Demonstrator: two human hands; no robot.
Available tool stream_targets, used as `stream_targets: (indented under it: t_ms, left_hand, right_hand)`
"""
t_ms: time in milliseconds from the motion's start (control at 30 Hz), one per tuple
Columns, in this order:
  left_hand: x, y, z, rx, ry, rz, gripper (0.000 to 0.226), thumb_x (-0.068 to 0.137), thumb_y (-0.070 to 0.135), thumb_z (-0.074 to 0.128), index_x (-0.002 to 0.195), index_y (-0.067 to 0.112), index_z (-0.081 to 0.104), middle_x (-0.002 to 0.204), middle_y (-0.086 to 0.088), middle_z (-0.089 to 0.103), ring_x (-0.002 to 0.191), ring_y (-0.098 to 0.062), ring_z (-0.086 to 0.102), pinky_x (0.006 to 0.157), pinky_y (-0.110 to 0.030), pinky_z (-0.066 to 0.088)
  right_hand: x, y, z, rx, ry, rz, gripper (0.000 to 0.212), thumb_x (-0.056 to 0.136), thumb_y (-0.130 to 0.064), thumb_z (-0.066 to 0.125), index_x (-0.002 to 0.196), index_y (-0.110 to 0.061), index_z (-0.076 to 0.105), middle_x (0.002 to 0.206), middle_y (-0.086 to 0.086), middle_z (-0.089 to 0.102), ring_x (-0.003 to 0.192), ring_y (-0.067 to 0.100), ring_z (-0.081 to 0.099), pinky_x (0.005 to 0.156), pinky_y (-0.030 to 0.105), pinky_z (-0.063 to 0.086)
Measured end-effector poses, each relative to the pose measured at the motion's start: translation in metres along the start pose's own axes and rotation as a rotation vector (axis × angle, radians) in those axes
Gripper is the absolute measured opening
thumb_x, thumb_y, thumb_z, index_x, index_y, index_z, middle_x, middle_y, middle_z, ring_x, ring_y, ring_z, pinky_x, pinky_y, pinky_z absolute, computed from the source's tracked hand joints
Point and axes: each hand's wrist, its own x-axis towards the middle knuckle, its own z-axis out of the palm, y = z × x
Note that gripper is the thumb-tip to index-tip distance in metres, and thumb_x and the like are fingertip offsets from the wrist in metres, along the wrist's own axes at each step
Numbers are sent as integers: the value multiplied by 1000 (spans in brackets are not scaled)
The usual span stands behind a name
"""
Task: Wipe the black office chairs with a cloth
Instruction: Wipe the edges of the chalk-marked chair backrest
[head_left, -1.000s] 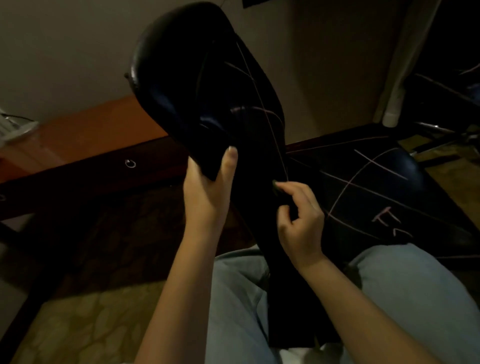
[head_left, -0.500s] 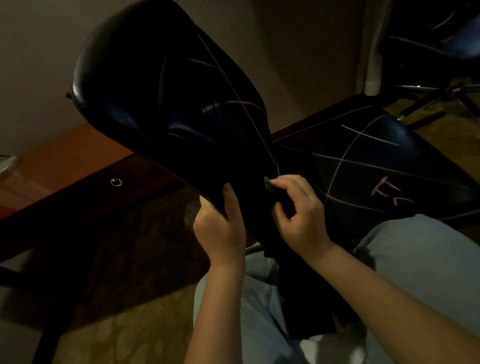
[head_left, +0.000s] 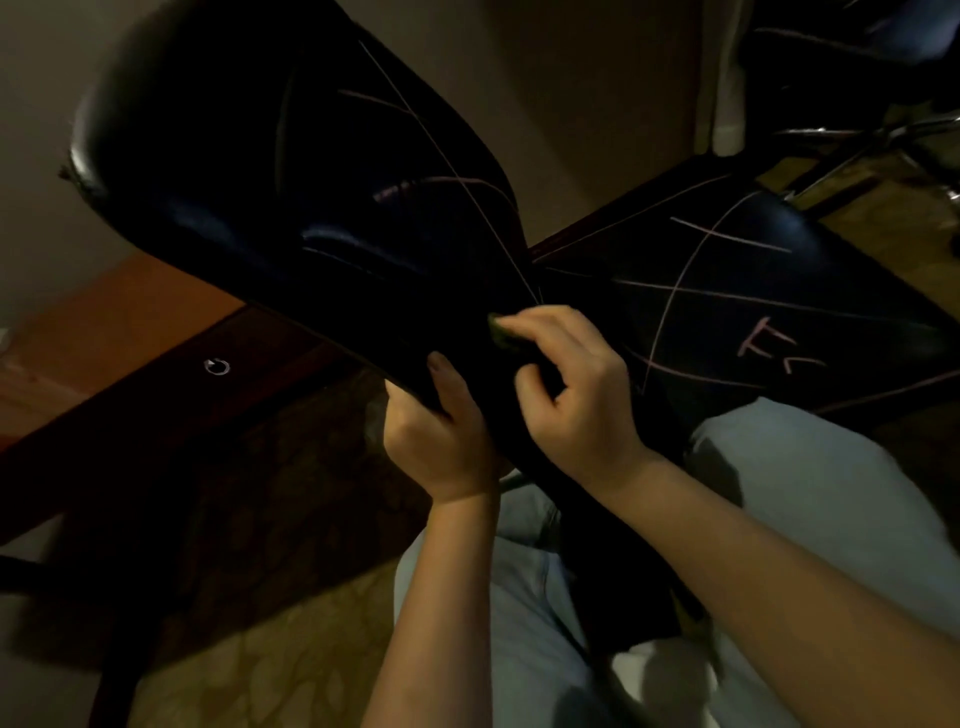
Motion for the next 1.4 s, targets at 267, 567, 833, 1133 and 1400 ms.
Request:
stream_targets:
  t_ms: [267, 567, 833, 1133, 1400]
  left_hand:
    - [6, -6, 1, -19, 19, -29, 81, 96, 61, 20, 105, -6, 62, 88, -21, 69, 73, -37, 67, 64, -27, 42]
    - [8, -9, 2, -137, 14, -119, 67, 94, 64, 22, 100, 10, 61, 76, 10, 56, 64, -2, 54, 57, -16, 41]
    - [9, -13, 2, -87, -15, -145, 87, 90, 71, 18, 108, 0, 62, 88, -11, 68, 77, -28, 65, 65, -26, 40]
    - [10, -11, 1, -63, -59, -128, 87, 91, 69, 17, 113, -3, 61, 98, -18, 69, 85, -33, 66, 68, -23, 38]
    - [8, -7, 2, -159, -22, -172, 83, 90, 72, 19, 117, 5, 60, 94, 7, 60, 82, -8, 57, 65, -17, 41]
  right_hand:
    - [-3, 2, 11, -27, 10, -21, 38, 84, 1, 47, 118, 1, 63, 110, 11, 62, 105, 19, 58, 93, 29, 50]
    - [-40, 51, -5, -82, -14, 273, 26, 79, 10, 54, 96, -7, 65, 92, 2, 63, 87, 8, 59, 80, 17, 49]
    - [-7, 12, 10, 6, -23, 71, 37, 83, 2, 45, 114, -2, 66, 109, 7, 64, 105, 14, 60, 93, 23, 49]
    - [-12, 12, 24, -49, 28, 6, 42, 84, 1, 48, 124, -2, 61, 116, 9, 60, 110, 17, 55, 97, 27, 47]
    - [-57, 47, 14, -65, 37, 128, 37, 92, -6, 52, 128, -4, 56, 125, -4, 50, 118, 11, 51, 103, 20, 41]
